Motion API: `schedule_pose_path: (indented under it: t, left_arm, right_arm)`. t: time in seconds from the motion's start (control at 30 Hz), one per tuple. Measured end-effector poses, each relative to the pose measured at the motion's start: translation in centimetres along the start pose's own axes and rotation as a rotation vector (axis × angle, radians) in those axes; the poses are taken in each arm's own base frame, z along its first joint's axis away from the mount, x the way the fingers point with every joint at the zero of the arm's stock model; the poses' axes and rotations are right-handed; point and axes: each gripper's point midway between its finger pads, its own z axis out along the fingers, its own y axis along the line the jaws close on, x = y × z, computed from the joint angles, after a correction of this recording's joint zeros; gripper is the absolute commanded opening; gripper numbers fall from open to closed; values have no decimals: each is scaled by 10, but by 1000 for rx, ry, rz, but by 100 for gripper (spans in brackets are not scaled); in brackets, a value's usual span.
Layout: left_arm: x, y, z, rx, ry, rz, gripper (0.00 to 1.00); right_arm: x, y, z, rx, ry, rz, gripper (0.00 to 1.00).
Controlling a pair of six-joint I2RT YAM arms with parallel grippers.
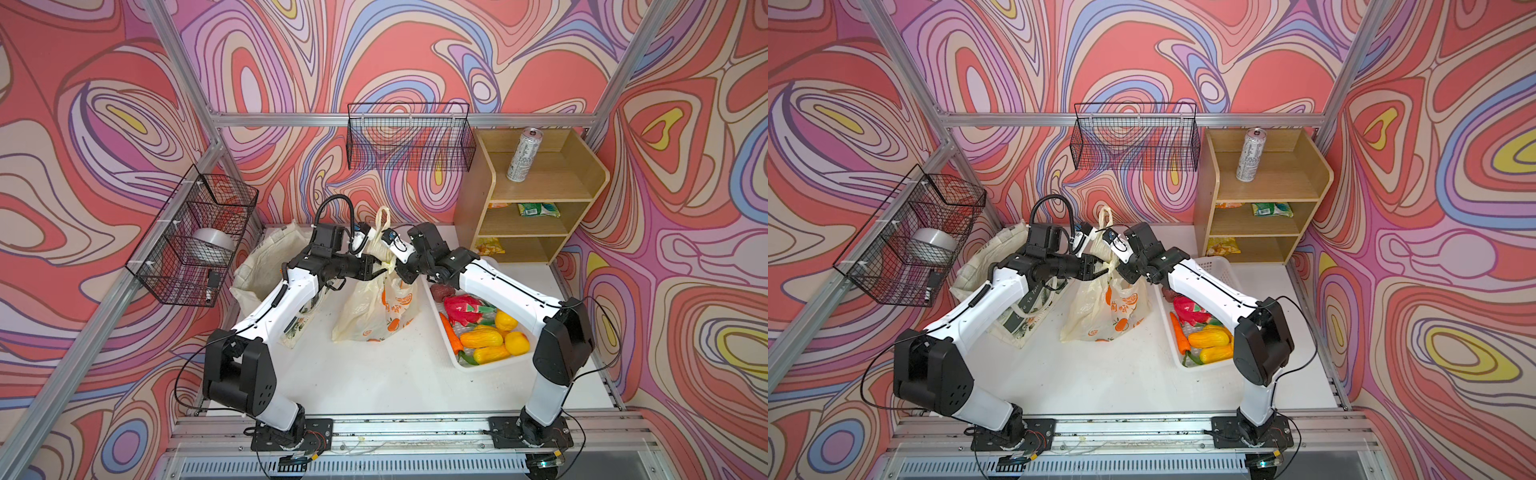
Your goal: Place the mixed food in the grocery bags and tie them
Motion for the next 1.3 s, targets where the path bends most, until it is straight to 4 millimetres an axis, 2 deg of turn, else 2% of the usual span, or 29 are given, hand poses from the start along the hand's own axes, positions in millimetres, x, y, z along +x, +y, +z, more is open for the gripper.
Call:
schedule_pose_path:
  t: [0.13,0.47,0.7,0.83,0.97,1.1,1.23,1.3]
  left_arm:
    - [2,-5,-9,29,0,22,60]
    - [10,-31,-25,119,0,83,69]
    - [22,-42,-21,159,20,86,76]
    - [21,-51,-18,174,10,105,84]
    - [13,-52,-18,166,-32,110,84]
    - [2,-49,-19,142,-93,114,81]
    - [-6,-45,-17,131,-137,108,63]
    - [-7,-48,-16,142,-148,104,47]
  right_arm:
    - [1,1,0,-3,2,13,0]
    - [0,3,0,-14,-3,60,0]
    - [-1,5,0,-31,-10,78,0]
    - [-2,6,0,-35,-12,84,0]
    - [-3,6,0,-37,-15,87,0]
    - [-2,7,1,-42,-17,87,0]
    - [-1,8,1,-43,-18,87,0]
    - [-1,6,2,-38,-20,91,0]
